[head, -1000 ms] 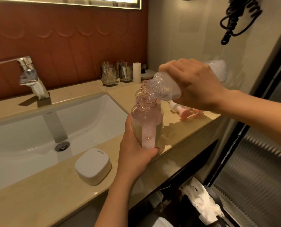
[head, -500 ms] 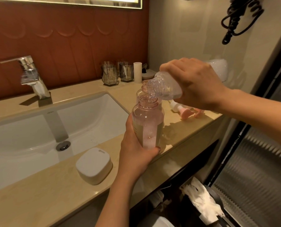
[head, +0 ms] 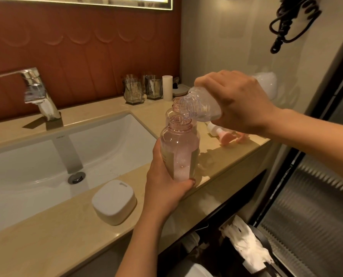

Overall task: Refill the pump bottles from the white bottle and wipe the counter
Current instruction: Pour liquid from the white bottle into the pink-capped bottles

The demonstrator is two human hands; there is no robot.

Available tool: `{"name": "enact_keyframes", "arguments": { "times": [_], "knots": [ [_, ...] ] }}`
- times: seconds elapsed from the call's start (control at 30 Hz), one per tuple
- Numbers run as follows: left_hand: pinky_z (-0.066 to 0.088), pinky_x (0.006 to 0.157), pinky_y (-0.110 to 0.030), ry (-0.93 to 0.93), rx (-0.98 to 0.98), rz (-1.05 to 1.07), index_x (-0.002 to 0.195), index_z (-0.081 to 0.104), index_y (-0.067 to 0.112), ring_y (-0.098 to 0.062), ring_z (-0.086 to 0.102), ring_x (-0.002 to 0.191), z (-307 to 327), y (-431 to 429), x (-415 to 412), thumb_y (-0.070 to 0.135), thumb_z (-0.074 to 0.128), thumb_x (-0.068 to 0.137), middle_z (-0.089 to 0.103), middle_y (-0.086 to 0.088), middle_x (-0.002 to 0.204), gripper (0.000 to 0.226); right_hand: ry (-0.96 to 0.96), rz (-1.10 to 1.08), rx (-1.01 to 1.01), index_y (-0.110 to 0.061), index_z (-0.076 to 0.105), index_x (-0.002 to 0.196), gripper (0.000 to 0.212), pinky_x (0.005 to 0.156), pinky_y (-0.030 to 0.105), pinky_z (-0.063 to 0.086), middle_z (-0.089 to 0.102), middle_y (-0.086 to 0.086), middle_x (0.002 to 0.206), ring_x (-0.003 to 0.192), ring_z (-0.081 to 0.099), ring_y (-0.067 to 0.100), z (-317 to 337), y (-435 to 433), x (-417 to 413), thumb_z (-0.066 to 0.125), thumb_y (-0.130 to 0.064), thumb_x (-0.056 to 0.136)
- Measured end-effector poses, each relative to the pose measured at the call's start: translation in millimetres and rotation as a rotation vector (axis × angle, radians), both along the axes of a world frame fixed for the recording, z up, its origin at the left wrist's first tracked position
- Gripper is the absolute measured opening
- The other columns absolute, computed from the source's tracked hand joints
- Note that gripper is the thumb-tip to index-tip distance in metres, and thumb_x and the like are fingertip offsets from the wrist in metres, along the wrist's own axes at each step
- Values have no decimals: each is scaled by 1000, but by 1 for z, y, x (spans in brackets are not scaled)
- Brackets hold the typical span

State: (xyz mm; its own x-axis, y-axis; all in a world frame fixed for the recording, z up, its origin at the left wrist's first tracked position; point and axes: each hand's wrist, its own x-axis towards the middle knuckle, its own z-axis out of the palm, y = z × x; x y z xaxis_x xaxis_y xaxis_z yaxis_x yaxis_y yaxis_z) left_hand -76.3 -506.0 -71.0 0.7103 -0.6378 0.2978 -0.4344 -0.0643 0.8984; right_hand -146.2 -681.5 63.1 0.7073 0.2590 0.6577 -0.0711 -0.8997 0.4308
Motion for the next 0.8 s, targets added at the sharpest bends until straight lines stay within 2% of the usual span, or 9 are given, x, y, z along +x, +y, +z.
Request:
{"name": "enact_keyframes", "arguments": {
  "times": [0.1, 0.17, 0.23, 0.37, 0.43, 0.5, 0.67, 0.8],
  "knots": [
    [45, 98, -30, 18, -42, -9, 141, 19, 47, -7, 46, 123, 3, 0, -2, 41, 89, 54, 45, 19, 138, 112, 5, -3, 2, -4, 54, 112, 57, 63, 30, 37, 64, 17, 95, 74, 59, 32, 0, 0, 0, 82, -22, 66],
    [45, 99, -29, 36, -77, -18, 141, 21, 49, -4, 47, 122, 5, 1, -4, 61, 81, 52, 45, 21, 138, 108, 7, -7, 3, -3, 54, 112, 57, 63, 29, 35, 63, 17, 94, 74, 59, 32, 0, 0, 0, 82, -21, 65],
    [47, 95, -24, 56, -108, -18, 140, 25, 48, 1, 51, 116, 6, 1, -4, 71, 69, 56, 49, 24, 132, 97, 7, -9, 1, -3, 54, 112, 57, 63, 28, 33, 63, 17, 95, 73, 58, 31, 0, 0, 0, 82, -21, 66],
    [43, 90, -12, 106, -171, -43, 138, 33, 44, 10, 52, 110, 6, 1, -2, 77, 47, 71, 54, 25, 126, 76, 7, -26, -15, -4, 53, 112, 59, 64, 28, 32, 63, 16, 94, 73, 58, 31, 1, 0, 0, 84, -19, 63],
    [43, 88, -12, 114, -163, -51, 139, 34, 44, 10, 53, 109, 6, 0, -1, 79, 33, 76, 56, 24, 124, 72, 7, -22, -15, -3, 55, 112, 58, 64, 28, 32, 64, 17, 95, 74, 59, 31, 1, 1, -1, 84, -21, 64],
    [43, 88, -15, 104, -158, -44, 139, 35, 42, 6, 55, 108, 4, 0, 0, 73, 22, 83, 58, 20, 124, 66, 8, -15, -12, -2, 56, 112, 57, 64, 29, 32, 64, 18, 95, 75, 60, 32, 2, 1, -1, 83, -23, 66],
    [41, 79, -4, 90, -152, -35, 139, 36, 40, 10, 55, 103, 4, 0, 1, 64, 19, 86, 58, 23, 119, 61, 8, -18, -6, -2, 56, 112, 59, 64, 28, 32, 64, 18, 95, 74, 60, 32, 2, 2, -1, 85, -20, 63],
    [43, 80, -9, 86, -154, -42, 137, 38, 39, 7, 57, 102, 3, 0, 2, 70, 19, 84, 60, 19, 119, 64, 4, -23, -13, -2, 56, 111, 58, 64, 28, 32, 64, 17, 95, 73, 59, 32, 1, 1, 0, 84, -19, 64]
  ]
}}
